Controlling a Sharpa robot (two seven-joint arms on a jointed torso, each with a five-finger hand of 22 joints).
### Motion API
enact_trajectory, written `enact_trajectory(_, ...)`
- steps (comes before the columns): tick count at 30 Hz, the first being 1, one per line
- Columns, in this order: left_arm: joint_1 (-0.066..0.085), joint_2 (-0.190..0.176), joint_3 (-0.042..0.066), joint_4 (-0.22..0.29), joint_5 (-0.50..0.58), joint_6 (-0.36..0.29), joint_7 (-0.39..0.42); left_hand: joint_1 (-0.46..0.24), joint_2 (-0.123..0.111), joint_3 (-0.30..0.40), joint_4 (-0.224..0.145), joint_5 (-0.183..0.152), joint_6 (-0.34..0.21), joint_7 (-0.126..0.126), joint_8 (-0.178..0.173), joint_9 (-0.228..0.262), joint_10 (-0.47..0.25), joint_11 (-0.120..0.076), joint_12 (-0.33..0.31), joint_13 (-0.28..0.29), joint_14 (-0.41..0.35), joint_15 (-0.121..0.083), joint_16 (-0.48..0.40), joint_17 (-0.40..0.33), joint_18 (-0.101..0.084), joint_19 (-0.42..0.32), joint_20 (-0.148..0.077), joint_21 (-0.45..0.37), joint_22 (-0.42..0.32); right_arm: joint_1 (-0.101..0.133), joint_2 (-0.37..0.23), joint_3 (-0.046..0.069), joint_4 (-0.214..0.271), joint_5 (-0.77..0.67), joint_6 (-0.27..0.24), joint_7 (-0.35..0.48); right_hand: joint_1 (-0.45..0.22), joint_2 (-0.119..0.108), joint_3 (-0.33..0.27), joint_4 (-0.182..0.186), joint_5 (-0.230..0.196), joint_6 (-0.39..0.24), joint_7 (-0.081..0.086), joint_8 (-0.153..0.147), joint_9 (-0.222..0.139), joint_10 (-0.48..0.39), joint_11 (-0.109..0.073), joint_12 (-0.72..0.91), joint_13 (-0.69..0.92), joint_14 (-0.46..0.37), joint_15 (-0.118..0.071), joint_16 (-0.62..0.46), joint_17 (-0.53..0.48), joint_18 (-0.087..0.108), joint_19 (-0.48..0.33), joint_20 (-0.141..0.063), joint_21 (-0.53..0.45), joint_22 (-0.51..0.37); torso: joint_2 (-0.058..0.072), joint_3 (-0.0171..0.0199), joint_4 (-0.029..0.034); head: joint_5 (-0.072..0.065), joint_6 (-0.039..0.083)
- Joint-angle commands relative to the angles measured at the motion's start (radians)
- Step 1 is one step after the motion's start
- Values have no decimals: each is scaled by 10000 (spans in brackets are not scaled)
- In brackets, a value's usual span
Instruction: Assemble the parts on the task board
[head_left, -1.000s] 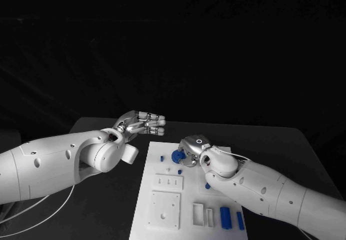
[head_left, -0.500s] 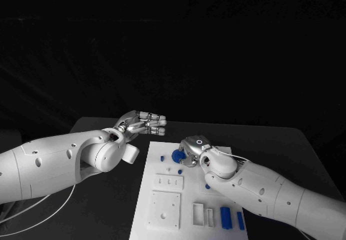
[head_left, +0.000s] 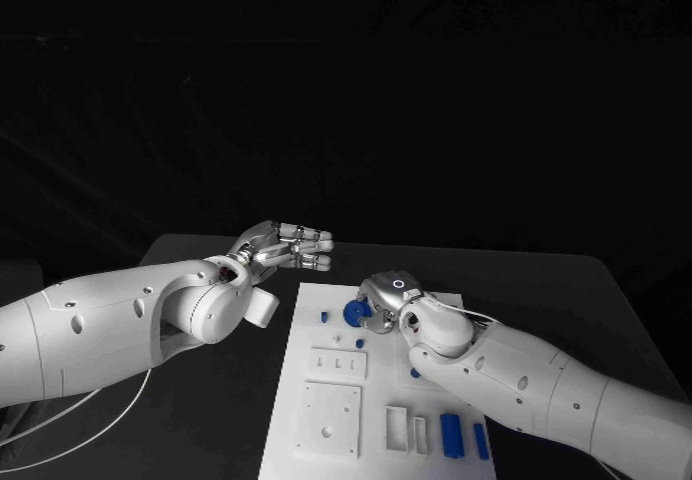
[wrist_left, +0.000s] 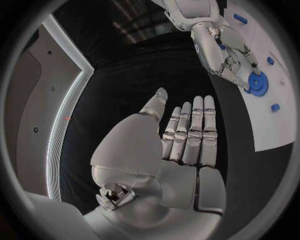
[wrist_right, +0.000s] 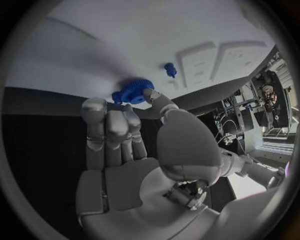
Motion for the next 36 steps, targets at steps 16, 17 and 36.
enact_trajectory(16,18,15,6,-8,-33,280,4,-179,22,-48,49,65,-110,26,39,6,-91,21,26,14,-51,31,46,17,-39,-60,-7,16,-16,0,-124,-3,-66,1670,818,691,-550,183,-2089,2189,-635,-542,40,-25,-13,-65,118,102,17,-7,145,33,47,209,492,143,-59,815,1,1,-3,38,-45)
enact_trajectory(17,18,13,5,-8,-33,280,3,-179,22,-48,49,65,-110,26,39,6,-91,21,26,14,-51,31,46,17,-39,-60,-7,16,-16,0,-135,-3,-70,1681,848,695,-559,195,-2086,2195,-623,-508,36,-21,-10,-64,117,104,18,-8,145,31,45,208,492,143,-52,817,0,1,-5,39,-49)
enact_trajectory(36,18,-48,5,-2,-32,269,4,-179,22,-48,49,65,-110,26,39,6,-91,21,26,14,-51,31,46,17,-39,-60,-7,16,-16,-70,-675,1,155,1708,-106,586,-547,170,-1867,2068,-603,-370,20,-21,-7,-22,100,141,22,-4,129,51,59,209,511,127,7,824,0,21,-18,16,-63)
